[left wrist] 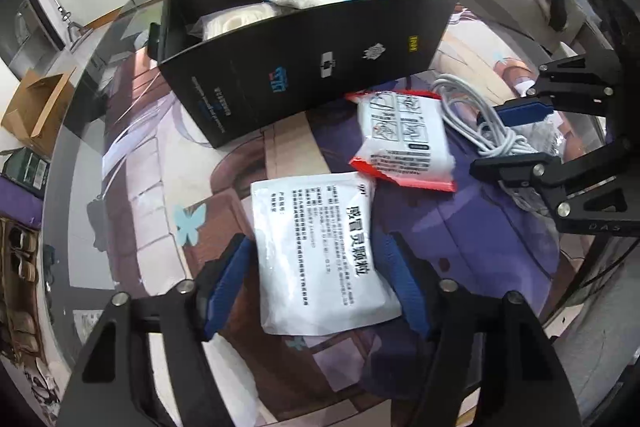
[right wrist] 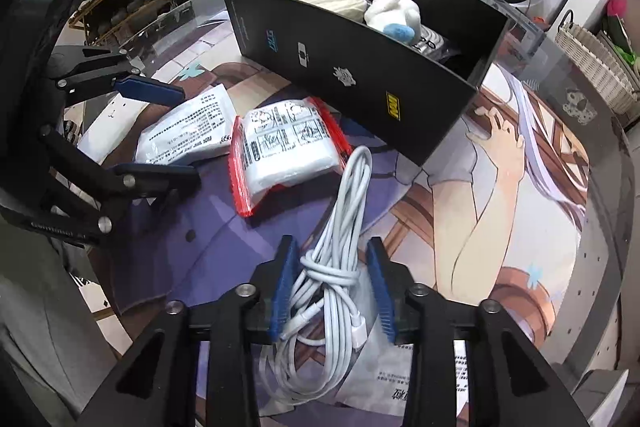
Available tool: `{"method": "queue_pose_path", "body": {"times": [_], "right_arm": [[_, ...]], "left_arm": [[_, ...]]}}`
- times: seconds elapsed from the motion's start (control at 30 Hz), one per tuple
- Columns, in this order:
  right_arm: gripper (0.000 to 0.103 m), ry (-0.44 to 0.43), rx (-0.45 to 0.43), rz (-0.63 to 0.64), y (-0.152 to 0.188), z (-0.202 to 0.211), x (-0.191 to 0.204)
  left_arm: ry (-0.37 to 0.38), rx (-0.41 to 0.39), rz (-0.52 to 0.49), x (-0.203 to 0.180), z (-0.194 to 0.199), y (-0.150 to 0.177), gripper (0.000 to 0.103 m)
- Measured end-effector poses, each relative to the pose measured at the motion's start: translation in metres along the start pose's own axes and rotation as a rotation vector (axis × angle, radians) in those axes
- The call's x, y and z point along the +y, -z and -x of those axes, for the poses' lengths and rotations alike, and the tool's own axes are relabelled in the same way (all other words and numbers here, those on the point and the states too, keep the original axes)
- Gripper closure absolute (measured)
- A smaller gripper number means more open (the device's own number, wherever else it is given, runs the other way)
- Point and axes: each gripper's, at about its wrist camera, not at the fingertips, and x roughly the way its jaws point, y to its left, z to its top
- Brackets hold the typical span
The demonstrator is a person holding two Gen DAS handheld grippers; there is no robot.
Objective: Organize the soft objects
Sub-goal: 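Grasp the medicine packet with the left gripper while the right grasps the coiled cable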
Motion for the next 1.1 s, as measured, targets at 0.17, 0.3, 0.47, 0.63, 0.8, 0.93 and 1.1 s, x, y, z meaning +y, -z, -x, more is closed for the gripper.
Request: {"method": "queue_pose_path", "body": {"times": [0.17, 0.3, 0.47, 0.63, 0.8, 0.93, 1.1], "right_arm": [[0.074, -0.008, -0.031, 0.070, 0.008, 0.002, 0.006], [0.075, 0.006, -0.044, 0.122, 0.010, 0.003, 0.015], [0.075, 0.023, -0.127, 0.087, 0.008, 0.025, 0.009], [0.075, 0.027, -0.257, 0.025, 0.004, 0.054, -0.002], [0.075, 0.045, -0.402, 0.021, 0.002, 0.081, 0.007], [0.075, 0.058, -0.555, 0.010, -0.001, 0.108, 0.009], [0.075, 0.116, -0.724, 0.020, 0.006, 0.133, 0.020]], "left_arm": [[0.010, -0.017, 0.003, 0.001, 0.005, -0.003, 0.076], [0.011, -0.043, -0.001, 0.001, 0.011, -0.004, 0.079], [0.026, -0.107, 0.018, 0.005, 0.031, -0.007, 0.079], [0.010, -0.221, 0.015, 0.008, 0.054, -0.012, 0.079], [-0.027, -0.382, -0.005, 0.008, 0.085, -0.013, 0.079], [-0.027, -0.512, 0.012, 0.011, 0.106, -0.015, 0.079], [-0.088, -0.658, -0.028, 0.009, 0.129, -0.008, 0.079]]}}
